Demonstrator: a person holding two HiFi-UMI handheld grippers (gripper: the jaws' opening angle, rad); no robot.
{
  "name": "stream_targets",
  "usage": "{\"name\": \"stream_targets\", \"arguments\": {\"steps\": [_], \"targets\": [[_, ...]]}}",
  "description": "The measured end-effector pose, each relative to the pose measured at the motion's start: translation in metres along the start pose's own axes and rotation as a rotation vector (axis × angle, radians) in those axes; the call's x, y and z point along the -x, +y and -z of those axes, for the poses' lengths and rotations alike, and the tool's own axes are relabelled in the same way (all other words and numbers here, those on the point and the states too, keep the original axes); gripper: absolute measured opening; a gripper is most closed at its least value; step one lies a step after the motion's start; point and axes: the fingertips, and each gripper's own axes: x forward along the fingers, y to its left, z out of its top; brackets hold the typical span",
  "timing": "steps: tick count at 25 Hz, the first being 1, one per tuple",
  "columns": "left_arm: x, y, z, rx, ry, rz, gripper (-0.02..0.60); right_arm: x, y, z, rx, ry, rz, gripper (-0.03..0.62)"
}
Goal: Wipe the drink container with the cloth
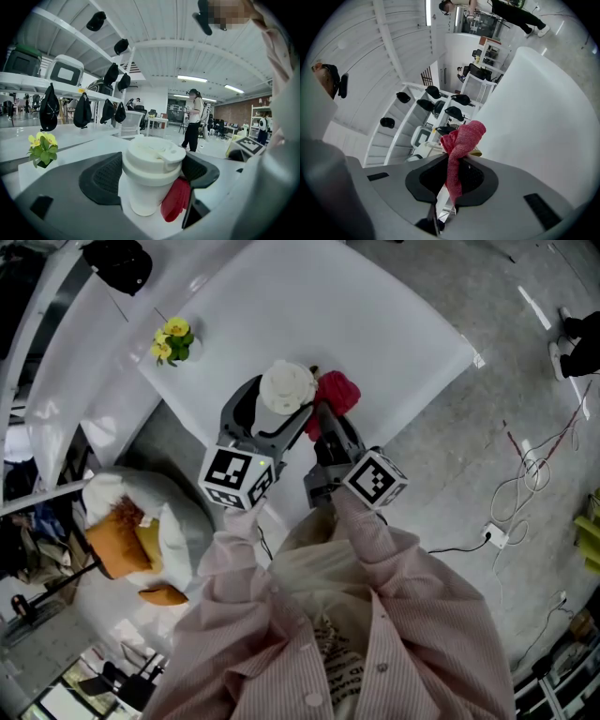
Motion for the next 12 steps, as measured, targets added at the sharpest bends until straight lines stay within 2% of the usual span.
{"name": "stream_targets", "arguments": {"steps": [12], "targets": [[0.000, -0.001, -0.001, 0.005, -0.003, -0.002, 0.382, -0.004, -0.028, 0.010, 0.005, 0.035, 0.076, 0.040]]}}
